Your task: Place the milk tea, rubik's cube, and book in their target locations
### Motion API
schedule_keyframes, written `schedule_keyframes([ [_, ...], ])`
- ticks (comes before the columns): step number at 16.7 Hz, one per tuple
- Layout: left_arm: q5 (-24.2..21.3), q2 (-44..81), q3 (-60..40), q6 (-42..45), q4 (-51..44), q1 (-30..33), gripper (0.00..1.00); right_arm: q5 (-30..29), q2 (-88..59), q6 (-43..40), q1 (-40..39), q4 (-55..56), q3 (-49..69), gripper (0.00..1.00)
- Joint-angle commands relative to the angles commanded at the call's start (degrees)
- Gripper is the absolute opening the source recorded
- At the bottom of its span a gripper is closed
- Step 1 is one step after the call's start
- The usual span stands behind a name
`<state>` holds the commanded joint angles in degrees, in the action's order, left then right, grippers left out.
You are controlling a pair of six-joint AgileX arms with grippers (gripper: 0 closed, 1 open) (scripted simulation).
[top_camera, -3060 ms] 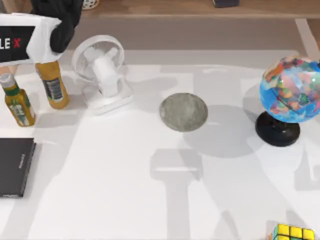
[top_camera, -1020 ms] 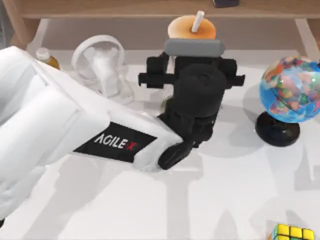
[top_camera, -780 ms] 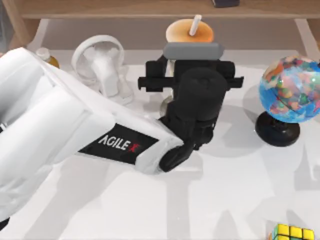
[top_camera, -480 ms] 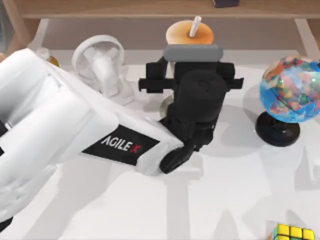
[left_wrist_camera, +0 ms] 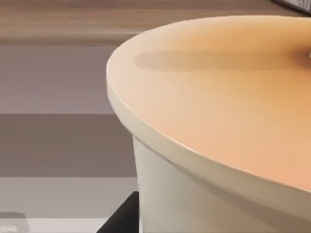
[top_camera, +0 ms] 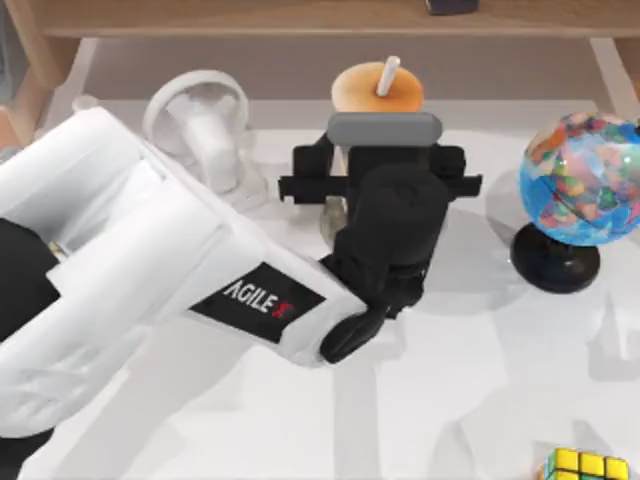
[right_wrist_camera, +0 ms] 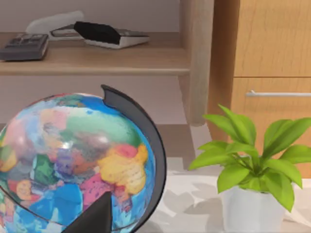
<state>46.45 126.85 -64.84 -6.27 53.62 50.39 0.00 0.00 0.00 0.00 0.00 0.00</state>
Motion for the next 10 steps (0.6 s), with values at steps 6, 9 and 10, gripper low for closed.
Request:
schedule_keyframes([
  [6,0.0,0.0,0.0,0.0,0.0,0.0,0.38,0.0,0.0,0.0,0.0,0.0,0.0,1.0],
  [9,0.0,0.0,0.0,0.0,0.0,0.0,0.6,0.0,0.0,0.0,0.0,0.0,0.0,1.0],
  [10,0.0,0.0,0.0,0.0,0.0,0.0,0.68,0.0,0.0,0.0,0.0,0.0,0.0,1.0],
])
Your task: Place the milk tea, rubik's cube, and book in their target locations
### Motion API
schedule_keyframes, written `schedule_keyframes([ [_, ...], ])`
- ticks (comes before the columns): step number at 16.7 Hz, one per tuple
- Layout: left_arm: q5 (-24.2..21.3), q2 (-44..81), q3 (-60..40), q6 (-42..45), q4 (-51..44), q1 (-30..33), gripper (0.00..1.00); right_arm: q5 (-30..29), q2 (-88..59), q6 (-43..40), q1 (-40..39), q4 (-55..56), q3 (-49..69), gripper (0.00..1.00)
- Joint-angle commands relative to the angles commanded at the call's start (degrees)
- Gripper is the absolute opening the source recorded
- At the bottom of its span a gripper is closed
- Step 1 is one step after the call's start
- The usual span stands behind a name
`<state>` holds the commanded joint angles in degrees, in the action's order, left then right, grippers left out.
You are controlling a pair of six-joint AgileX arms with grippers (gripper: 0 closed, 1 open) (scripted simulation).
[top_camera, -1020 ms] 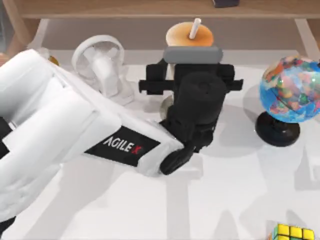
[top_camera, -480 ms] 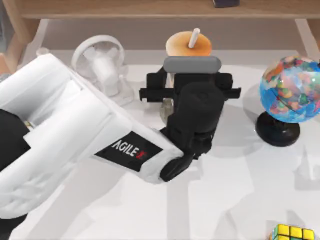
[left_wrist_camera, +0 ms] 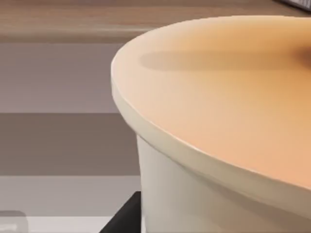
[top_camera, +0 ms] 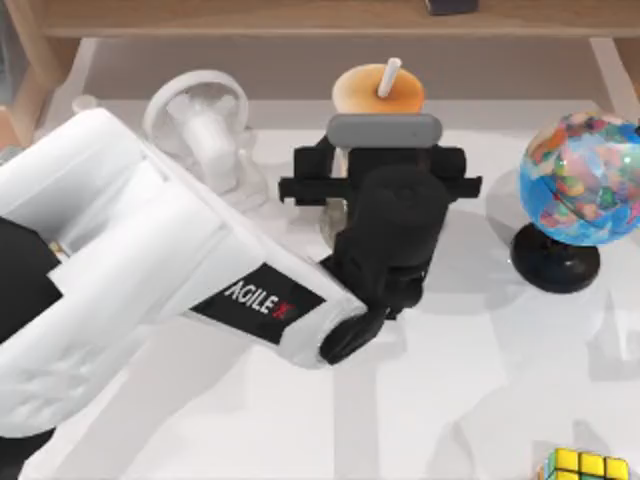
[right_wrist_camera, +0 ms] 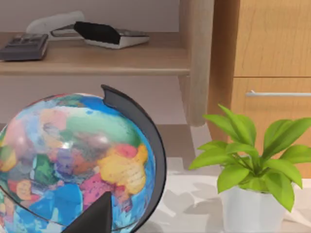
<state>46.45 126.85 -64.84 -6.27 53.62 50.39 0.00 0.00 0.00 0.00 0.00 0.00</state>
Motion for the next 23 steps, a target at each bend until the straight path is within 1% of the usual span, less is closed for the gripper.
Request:
schedule_keyframes([
  [4,0.0,0.0,0.0,0.0,0.0,0.0,0.98,0.0,0.0,0.0,0.0,0.0,0.0,1.0],
  [5,0.0,0.0,0.0,0.0,0.0,0.0,1.0,0.0,0.0,0.0,0.0,0.0,0.0,1.0],
  [14,0.2,-0.2,0.2,0.0,0.1,0.0,1.0,0.0,0.0,0.0,0.0,0.0,0.0,1.0],
  [20,3.0,-2.8,5.1,-0.7,1.9,2.9,1.0,0.0,0.0,0.0,0.0,0.0,0.0,1.0],
  [23,3.2,-2.9,5.3,-0.7,2.0,3.1,1.0,0.0,0.0,0.0,0.0,0.0,0.0,1.0],
])
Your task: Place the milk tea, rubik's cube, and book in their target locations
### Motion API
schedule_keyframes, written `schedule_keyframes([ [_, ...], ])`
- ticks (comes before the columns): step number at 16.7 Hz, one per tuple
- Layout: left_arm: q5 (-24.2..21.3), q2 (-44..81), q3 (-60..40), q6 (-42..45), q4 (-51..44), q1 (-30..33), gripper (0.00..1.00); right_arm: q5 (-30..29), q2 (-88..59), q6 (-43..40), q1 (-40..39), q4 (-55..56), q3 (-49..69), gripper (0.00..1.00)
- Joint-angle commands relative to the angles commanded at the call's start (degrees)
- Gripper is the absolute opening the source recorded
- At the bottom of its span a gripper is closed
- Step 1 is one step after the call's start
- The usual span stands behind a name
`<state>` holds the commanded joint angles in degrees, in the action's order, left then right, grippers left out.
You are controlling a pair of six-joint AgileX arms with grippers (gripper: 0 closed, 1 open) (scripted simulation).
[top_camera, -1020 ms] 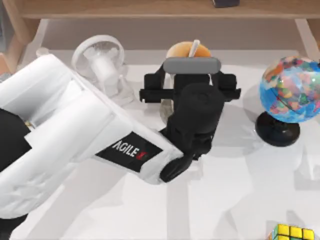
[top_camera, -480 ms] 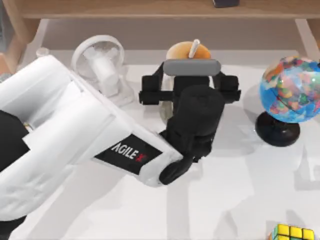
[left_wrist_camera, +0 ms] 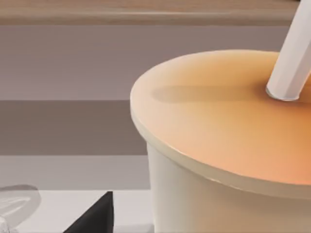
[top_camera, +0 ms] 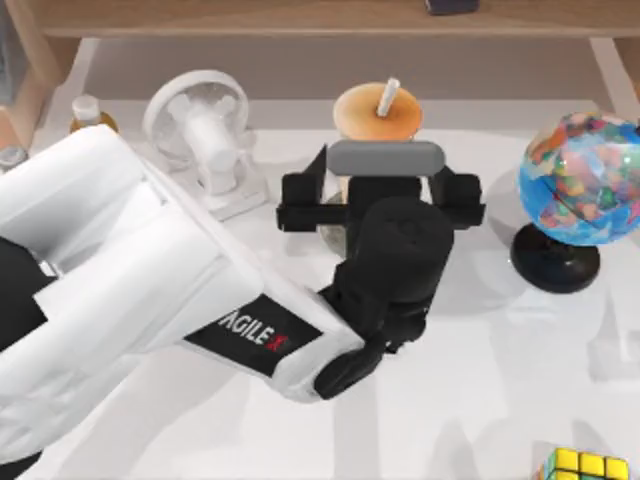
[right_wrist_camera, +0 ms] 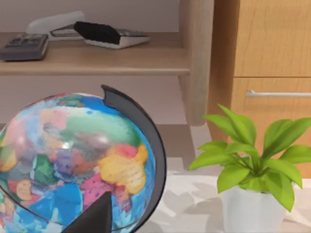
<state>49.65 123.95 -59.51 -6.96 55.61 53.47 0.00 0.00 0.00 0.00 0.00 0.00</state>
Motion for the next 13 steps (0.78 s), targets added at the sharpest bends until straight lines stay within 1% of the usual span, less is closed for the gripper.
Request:
schedule_keyframes([
  [3,0.1,-0.4,0.1,-0.1,-1.0,-0.1,1.0,0.0,0.0,0.0,0.0,0.0,0.0,1.0],
  [9,2.0,-9.3,0.9,-0.4,-9.0,1.5,1.0,0.0,0.0,0.0,0.0,0.0,0.0,1.0],
  [13,2.3,-9.9,0.9,-0.5,-9.5,2.0,1.0,0.0,0.0,0.0,0.0,0.0,0.0,1.0],
])
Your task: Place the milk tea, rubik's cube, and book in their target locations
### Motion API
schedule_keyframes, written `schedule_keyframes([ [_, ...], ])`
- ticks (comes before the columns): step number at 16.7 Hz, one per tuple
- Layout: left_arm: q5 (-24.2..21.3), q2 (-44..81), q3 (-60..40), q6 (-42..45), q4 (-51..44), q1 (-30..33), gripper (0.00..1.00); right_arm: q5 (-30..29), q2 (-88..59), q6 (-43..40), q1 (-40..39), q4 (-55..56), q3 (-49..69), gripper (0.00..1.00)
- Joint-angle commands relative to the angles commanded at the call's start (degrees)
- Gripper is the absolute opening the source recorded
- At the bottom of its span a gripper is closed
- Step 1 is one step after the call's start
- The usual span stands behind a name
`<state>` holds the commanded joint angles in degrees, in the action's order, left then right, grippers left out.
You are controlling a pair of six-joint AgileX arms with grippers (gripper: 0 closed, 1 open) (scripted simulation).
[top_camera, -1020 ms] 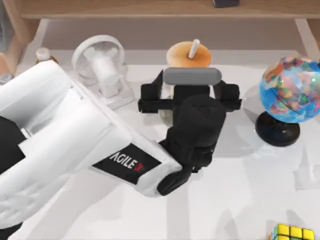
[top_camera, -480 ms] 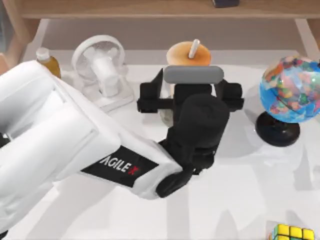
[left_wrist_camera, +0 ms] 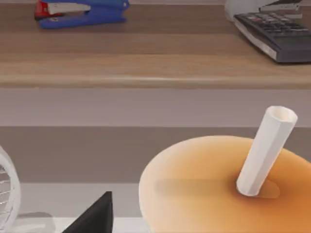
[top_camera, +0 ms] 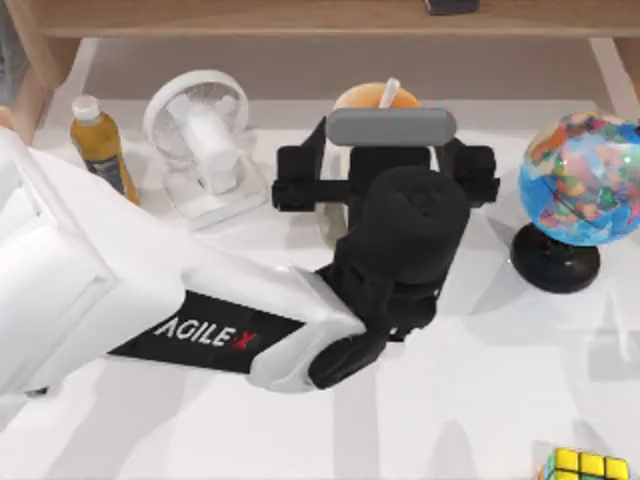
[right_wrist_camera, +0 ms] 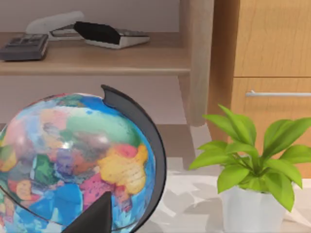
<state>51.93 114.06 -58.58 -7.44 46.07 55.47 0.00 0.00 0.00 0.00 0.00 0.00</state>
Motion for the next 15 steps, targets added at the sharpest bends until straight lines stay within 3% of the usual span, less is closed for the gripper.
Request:
schedule_keyframes([
  [4,-1.0,-1.6,0.3,0.1,-0.3,-0.9,1.0,0.0,0.0,0.0,0.0,0.0,0.0,1.0],
  [7,-4.3,-8.8,3.4,0.6,-2.6,-3.7,1.0,0.0,0.0,0.0,0.0,0.0,0.0,1.0],
  [15,-20.8,-46.8,22.5,3.5,-17.8,-21.2,1.0,0.0,0.0,0.0,0.0,0.0,0.0,1.0],
])
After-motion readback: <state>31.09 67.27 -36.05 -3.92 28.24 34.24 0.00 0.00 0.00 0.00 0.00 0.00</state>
